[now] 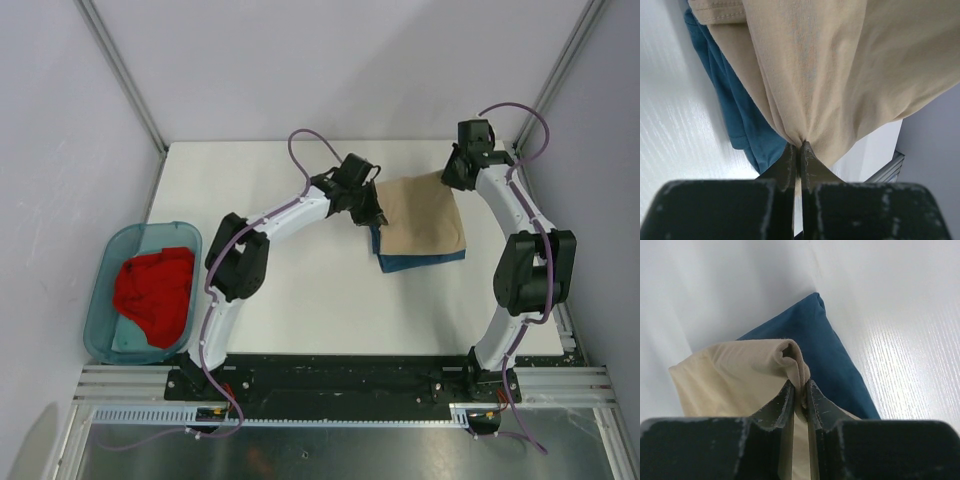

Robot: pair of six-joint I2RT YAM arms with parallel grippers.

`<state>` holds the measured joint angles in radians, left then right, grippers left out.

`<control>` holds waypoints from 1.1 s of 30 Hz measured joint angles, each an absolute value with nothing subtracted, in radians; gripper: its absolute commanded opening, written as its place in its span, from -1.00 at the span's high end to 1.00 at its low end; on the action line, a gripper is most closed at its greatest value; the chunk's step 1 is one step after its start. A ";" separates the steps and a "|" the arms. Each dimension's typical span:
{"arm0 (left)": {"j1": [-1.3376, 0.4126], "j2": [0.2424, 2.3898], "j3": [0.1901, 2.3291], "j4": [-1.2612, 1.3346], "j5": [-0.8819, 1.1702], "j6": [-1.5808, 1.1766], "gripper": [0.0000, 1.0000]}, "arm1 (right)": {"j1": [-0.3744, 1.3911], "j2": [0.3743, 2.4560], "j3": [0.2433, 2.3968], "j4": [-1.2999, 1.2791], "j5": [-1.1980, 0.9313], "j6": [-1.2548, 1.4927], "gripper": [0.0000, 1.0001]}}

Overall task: Fold and stack the t-shirts
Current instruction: Put the neatly folded tshirt into the corner of the board with both arms

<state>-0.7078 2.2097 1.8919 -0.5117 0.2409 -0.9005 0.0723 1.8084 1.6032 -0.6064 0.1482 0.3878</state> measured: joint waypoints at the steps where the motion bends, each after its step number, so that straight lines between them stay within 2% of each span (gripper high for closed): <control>1: -0.709 2.211 1.893 -0.511 0.241 -0.901 1.00 | 0.071 1.808 1.605 -0.607 0.147 0.388 1.00; 10: -0.711 2.226 1.906 -0.508 0.244 -0.909 1.00 | 0.056 1.813 1.652 -0.617 0.136 0.387 1.00; 11: -0.711 2.228 1.906 -0.508 0.245 -0.910 1.00 | 0.055 1.817 1.660 -0.617 0.134 0.387 0.98; 13: -0.711 2.236 1.906 -0.506 0.249 -0.917 0.95 | 0.052 1.833 1.673 -0.617 0.133 0.387 0.75; 14: -0.711 2.239 1.905 -0.503 0.250 -0.918 0.79 | 0.051 1.847 1.682 -0.620 0.133 0.387 0.61; 16: -0.711 2.243 1.888 -0.495 0.251 -0.918 0.27 | 0.050 1.890 1.716 -0.635 0.133 0.386 0.33; 17: -0.709 2.244 1.877 -0.494 0.251 -0.916 0.07 | 0.049 1.924 1.748 -0.651 0.134 0.385 0.21; 19: -0.704 2.249 1.857 -0.499 0.253 -0.906 -0.14 | 0.048 1.994 1.805 -0.662 0.140 0.386 -0.01; 21: -0.699 2.254 1.842 -0.504 0.257 -0.890 -0.26 | 0.046 2.036 1.815 -0.667 0.146 0.385 -0.11; 25: -0.687 2.255 1.811 -0.508 0.252 -0.863 -0.32 | 0.044 2.042 1.814 -0.706 0.166 0.383 -0.14; 29: -0.673 2.255 1.804 -0.512 0.239 -0.845 -0.24 | 0.044 2.009 1.811 -0.728 0.190 0.389 -0.11; 33: -0.657 2.255 1.804 -0.512 0.239 -0.828 -0.18 | 0.045 1.907 1.721 -0.720 0.189 0.413 -0.08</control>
